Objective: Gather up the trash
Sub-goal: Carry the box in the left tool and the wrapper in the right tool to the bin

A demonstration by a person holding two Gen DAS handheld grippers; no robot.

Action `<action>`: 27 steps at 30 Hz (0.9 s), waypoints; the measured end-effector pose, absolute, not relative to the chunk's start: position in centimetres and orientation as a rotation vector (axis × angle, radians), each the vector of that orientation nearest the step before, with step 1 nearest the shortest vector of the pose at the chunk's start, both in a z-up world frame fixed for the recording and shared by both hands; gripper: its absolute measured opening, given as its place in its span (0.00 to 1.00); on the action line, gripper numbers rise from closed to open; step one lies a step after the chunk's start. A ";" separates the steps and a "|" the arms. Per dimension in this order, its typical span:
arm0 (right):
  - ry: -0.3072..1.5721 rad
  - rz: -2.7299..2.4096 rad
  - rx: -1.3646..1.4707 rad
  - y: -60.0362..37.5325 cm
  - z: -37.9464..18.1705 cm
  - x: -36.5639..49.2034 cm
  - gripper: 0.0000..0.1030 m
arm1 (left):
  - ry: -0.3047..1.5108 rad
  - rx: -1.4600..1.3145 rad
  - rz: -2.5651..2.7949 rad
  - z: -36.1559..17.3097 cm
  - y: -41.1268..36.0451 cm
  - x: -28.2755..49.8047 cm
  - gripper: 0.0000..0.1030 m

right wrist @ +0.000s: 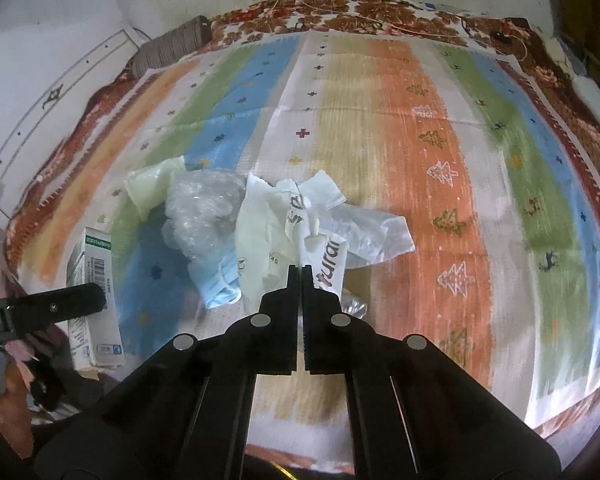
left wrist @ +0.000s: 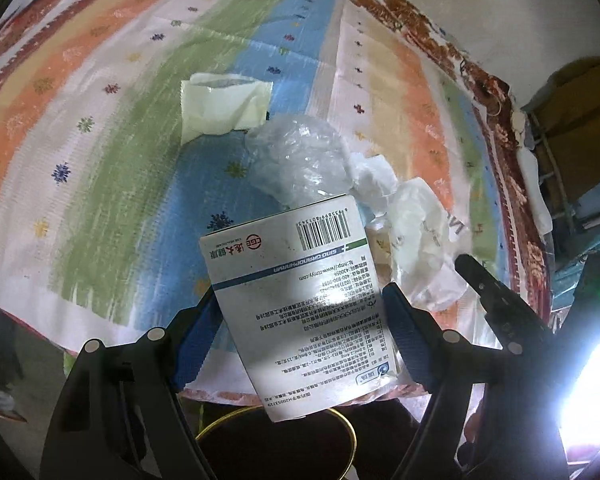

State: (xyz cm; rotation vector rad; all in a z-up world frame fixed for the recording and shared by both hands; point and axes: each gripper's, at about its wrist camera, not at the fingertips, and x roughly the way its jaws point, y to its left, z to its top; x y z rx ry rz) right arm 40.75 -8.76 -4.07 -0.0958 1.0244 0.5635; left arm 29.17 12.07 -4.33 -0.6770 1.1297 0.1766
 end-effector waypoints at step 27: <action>0.838 0.694 -0.042 -13.0 5.3 29.0 0.01 | 0.870 -0.474 0.019 4.4 7.0 21.7 0.75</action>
